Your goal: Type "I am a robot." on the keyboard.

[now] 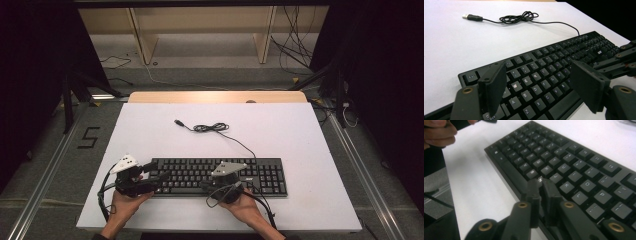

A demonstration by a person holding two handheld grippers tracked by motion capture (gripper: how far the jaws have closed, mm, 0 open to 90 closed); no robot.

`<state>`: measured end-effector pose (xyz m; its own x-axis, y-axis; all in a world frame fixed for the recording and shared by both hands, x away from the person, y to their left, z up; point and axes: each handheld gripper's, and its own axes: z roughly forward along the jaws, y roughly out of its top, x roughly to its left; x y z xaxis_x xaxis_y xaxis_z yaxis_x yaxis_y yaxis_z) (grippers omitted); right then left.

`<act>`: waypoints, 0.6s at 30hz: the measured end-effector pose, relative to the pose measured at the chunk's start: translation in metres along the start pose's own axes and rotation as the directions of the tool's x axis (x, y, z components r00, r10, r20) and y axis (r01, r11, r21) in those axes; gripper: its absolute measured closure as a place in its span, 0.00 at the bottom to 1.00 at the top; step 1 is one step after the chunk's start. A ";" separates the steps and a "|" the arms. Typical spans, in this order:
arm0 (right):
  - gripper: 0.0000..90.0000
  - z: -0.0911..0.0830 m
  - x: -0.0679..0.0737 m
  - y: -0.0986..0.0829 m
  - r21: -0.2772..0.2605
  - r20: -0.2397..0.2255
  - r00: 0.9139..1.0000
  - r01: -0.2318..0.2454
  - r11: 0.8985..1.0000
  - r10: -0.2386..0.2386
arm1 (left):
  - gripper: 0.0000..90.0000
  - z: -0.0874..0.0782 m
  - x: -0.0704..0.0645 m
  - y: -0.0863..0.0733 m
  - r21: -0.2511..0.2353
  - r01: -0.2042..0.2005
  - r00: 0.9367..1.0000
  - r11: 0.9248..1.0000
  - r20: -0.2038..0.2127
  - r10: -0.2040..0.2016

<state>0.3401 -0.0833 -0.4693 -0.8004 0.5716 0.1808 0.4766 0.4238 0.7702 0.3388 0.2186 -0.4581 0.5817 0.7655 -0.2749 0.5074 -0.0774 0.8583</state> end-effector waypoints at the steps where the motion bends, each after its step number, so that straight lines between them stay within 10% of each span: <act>1: 0.98 0.002 0.000 0.000 0.005 0.003 1.000 0.000 1.000 0.000 | 0.33 0.000 0.000 0.000 -0.002 0.002 1.000 1.000 0.000 -0.002; 18: 1.00 0.018 0.001 -0.005 0.069 0.043 0.999 0.024 0.997 -0.027 | 0.33 -0.002 0.000 0.000 -0.007 0.001 1.000 1.000 0.002 -0.001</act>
<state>0.3438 -0.0725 -0.4841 -0.7966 0.5896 0.1331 0.4809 0.4849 0.7305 0.3368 0.2198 -0.4572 0.5828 0.7640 -0.2767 0.5036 -0.0724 0.8609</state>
